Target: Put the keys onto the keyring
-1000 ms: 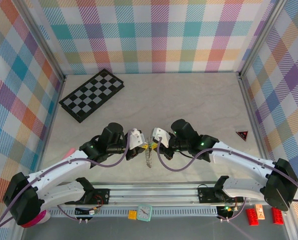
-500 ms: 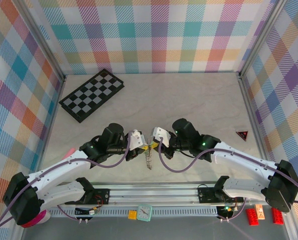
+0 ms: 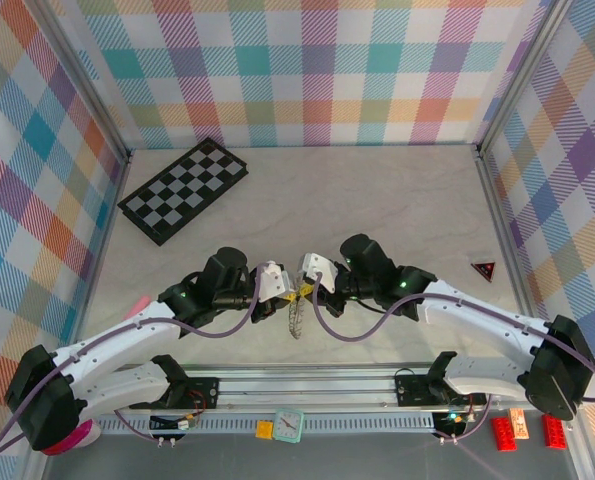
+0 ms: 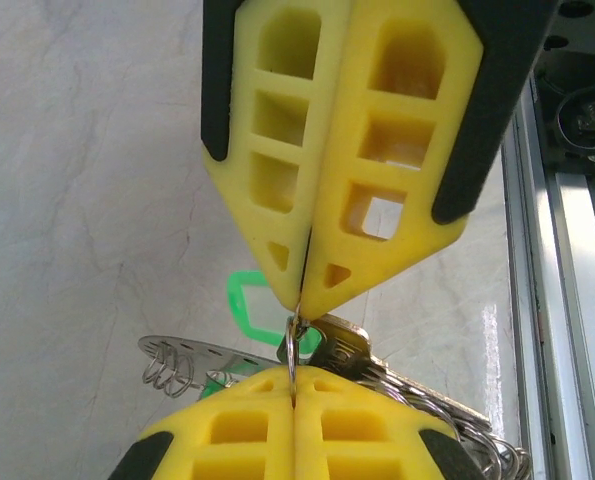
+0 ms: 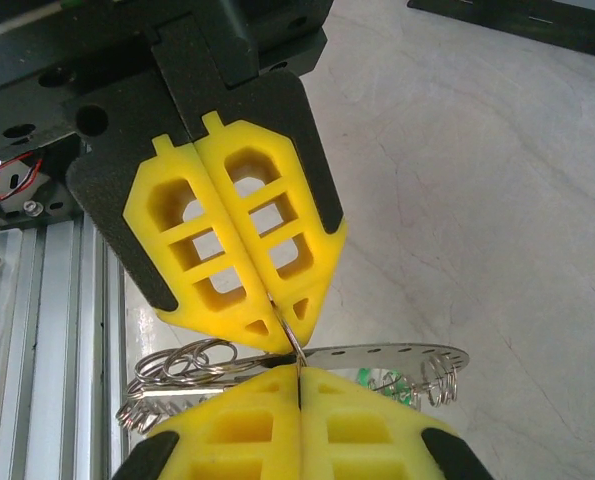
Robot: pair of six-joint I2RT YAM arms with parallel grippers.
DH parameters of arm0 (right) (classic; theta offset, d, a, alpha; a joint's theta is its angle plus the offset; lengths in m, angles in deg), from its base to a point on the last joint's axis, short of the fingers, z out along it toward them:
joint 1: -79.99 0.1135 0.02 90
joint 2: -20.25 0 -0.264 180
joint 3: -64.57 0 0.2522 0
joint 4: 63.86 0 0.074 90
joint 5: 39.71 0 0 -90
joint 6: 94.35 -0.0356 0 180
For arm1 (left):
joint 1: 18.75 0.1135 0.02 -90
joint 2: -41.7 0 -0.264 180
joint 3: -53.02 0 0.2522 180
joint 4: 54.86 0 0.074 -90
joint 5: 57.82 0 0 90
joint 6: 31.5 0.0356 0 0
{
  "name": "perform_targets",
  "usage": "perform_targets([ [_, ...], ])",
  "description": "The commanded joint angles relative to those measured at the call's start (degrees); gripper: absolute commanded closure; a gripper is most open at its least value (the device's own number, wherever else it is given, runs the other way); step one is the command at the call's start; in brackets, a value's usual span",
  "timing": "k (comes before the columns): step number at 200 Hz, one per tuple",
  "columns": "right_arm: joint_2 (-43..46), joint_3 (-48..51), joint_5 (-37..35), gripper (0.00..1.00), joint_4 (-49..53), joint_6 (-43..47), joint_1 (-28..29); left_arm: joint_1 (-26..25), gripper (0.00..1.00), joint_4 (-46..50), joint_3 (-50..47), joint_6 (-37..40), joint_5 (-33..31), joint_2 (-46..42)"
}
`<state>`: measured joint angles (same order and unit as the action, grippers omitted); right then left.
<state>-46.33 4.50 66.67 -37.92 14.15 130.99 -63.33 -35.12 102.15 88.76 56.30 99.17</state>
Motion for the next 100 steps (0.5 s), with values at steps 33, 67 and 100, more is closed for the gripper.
perform_targets([
  [33, -1.35, -3.05, -0.20, 1.00, 1.10, -0.97, -0.46, -1.62, 1.00, -0.20, -0.66, 2.60, -0.23, -1.87],
  [67, -1.83, -3.61, 0.35, 1.00, 2.56, -3.39, -1.71, -3.18, 1.00, 0.17, -1.22, 4.55, -3.54, -2.35],
  [100, -2.84, -3.88, 1.43, 1.00, 4.11, -5.00, -2.88, -4.22, 1.00, -1.34, -2.40, 5.42, -6.72, -3.22],
])
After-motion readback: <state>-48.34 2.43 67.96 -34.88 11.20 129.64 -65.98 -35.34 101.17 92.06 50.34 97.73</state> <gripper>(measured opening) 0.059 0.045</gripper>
